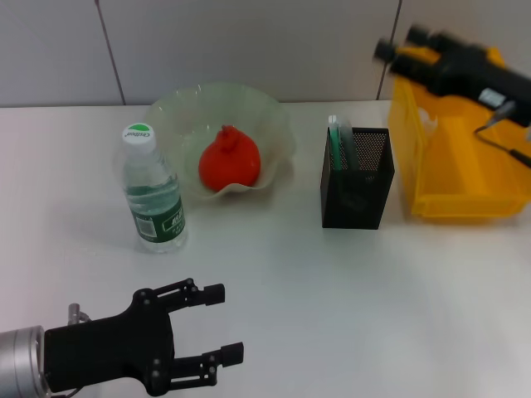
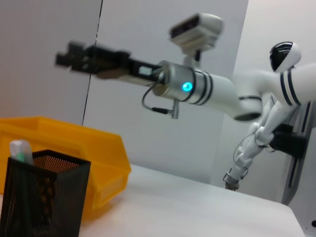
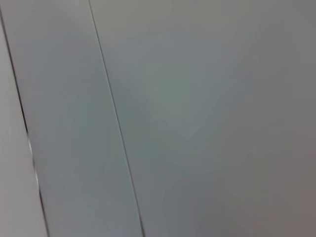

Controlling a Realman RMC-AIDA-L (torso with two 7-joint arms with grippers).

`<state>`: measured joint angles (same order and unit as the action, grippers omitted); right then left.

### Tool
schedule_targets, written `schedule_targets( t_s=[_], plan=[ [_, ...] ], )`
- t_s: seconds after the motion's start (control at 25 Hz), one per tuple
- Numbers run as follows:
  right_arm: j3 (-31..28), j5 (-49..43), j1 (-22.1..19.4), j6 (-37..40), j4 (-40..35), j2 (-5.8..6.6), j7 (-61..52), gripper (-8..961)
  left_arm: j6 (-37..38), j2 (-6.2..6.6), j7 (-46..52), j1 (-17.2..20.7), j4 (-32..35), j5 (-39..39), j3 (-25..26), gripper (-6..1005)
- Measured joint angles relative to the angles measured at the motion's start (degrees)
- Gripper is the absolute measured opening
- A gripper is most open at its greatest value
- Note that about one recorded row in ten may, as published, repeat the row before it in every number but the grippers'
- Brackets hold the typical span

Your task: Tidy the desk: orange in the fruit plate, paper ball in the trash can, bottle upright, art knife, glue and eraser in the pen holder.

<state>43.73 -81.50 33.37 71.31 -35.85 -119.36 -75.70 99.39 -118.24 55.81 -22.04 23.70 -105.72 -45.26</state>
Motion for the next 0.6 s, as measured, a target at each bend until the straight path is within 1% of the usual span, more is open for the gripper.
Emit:
schedule_targets(
  t_s=[0.08, 0.16, 0.24, 0.4, 0.48, 0.56, 0.6],
  plan=[
    [0.2, 7.2, -2.0, 4.5, 0.9, -0.01, 3.1, 717, 0.6, -0.02, 0.1, -0.2, -0.1, 0.2, 0.3, 798],
    [0.1, 11.4, -3.8, 10.1, 1.6, 0.29, 3.6, 802, 1.0, -0.03, 0.4, -0.4, -0.2, 0.5, 0.3, 798],
    [-0.2, 12.1, -5.3, 14.5, 1.9, 0.7, 1.9, 806, 1.2, -0.02, 0.6, -0.5, -0.2, 0.6, 0.3, 798],
    [0.1, 11.2, -8.3, 26.2, 2.7, 2.6, -1.6, 814, 1.9, 0.11, 1.0, -1.0, -0.2, 0.6, 0.4, 798],
    [0.2, 8.8, -9.4, 32.6, 4.1, 4.0, -2.1, 814, 2.2, 0.27, 1.8, -1.5, 0.0, 0.6, 0.4, 798],
    [0.3, 4.9, -9.8, 37.3, 5.6, 4.9, -2.2, 813, 2.5, 0.55, 2.7, -2.0, 0.1, 0.6, 0.4, 798],
    [0.3, 2.7, -10.0, 38.5, 6.2, 5.16, -2.1, 813, 2.5, 0.61, 2.9, -2.1, 0.2, 0.6, 0.4, 798]
  ],
)
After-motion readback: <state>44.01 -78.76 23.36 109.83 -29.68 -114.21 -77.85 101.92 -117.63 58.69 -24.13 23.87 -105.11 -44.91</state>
